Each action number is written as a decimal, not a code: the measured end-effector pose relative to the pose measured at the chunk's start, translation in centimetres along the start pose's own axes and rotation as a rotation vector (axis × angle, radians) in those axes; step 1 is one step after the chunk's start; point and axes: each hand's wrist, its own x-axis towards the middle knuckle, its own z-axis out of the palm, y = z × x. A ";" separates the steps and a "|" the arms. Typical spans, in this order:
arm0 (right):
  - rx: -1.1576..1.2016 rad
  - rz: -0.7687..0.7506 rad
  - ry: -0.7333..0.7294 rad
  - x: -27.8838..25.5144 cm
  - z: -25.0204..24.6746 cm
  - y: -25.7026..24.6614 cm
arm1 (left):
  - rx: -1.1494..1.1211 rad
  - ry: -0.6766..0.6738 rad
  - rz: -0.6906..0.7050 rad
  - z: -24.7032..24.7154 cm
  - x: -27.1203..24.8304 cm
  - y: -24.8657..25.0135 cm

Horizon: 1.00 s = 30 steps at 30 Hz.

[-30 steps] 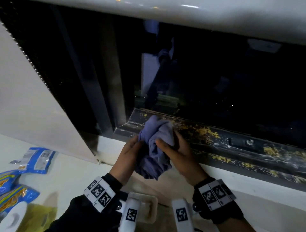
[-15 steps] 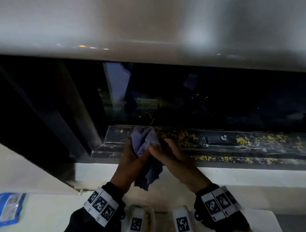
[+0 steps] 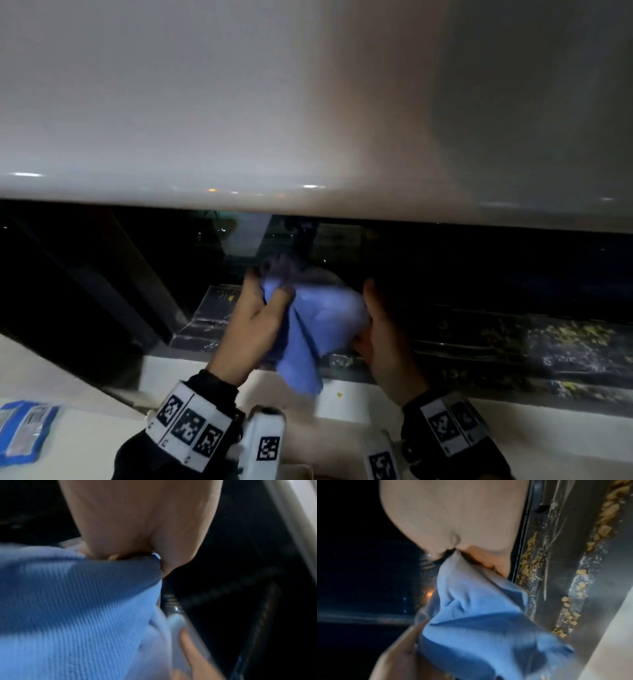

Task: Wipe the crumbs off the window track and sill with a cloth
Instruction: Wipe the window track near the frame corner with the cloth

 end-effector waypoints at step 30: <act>-0.459 -0.378 -0.142 1.7 -0.3 -0.7 | 0.673 -0.091 0.296 -6.6 2.0 -3.0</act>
